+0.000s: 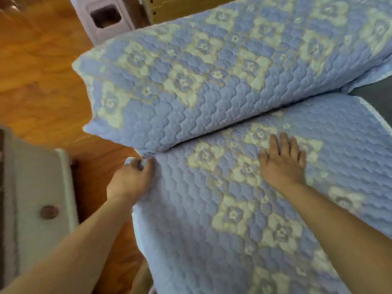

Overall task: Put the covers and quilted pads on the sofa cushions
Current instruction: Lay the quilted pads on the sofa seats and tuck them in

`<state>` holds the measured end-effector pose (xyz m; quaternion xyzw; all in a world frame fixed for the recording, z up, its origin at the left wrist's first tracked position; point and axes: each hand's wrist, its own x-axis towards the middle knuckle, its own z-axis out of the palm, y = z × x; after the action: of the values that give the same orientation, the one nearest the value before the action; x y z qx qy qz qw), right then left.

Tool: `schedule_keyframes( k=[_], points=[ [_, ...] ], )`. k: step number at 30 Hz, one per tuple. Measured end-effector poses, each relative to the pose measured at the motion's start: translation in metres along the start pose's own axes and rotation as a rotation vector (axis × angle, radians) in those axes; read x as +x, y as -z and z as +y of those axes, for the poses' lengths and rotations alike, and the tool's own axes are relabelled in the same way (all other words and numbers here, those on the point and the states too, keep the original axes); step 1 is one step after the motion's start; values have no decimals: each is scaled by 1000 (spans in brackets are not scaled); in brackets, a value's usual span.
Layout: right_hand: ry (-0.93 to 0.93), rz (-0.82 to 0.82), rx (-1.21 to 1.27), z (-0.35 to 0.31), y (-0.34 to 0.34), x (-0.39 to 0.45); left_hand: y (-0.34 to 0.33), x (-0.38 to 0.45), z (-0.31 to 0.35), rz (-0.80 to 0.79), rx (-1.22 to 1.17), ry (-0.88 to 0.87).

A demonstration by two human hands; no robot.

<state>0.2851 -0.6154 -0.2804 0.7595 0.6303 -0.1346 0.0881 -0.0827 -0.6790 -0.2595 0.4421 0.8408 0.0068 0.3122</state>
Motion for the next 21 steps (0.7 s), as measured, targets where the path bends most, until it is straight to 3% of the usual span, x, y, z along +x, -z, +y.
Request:
schedule_keyframes(
  k=[2, 4, 7, 9, 10, 13, 15, 18, 21],
  points=[
    [-53, 12, 46, -9, -4, -4, 12, 24, -11, -185, -439, 151],
    [-69, 68, 70, -12, -10, -4, 14, 46, -15, -366, -624, 253],
    [-74, 188, 44, -15, -19, -3, 11, 81, -21, -645, -516, 251],
    [-116, 205, 33, -23, -21, -2, 6, 101, -32, -698, -463, 165],
    [-146, 223, 36, -27, -23, -2, 2, 110, -37, -652, -410, 91],
    [-223, 241, 42, -40, -25, -3, -12, 130, -47, -266, -71, -97],
    [-262, 207, 44, -44, -23, -7, -12, 130, -48, -108, 16, -35],
    [-266, 230, 139, -56, -17, -38, -4, 96, -50, -6, -165, 163],
    [-172, 256, 259, -76, -23, -115, 10, 16, -66, 47, -442, 169]
  ],
)
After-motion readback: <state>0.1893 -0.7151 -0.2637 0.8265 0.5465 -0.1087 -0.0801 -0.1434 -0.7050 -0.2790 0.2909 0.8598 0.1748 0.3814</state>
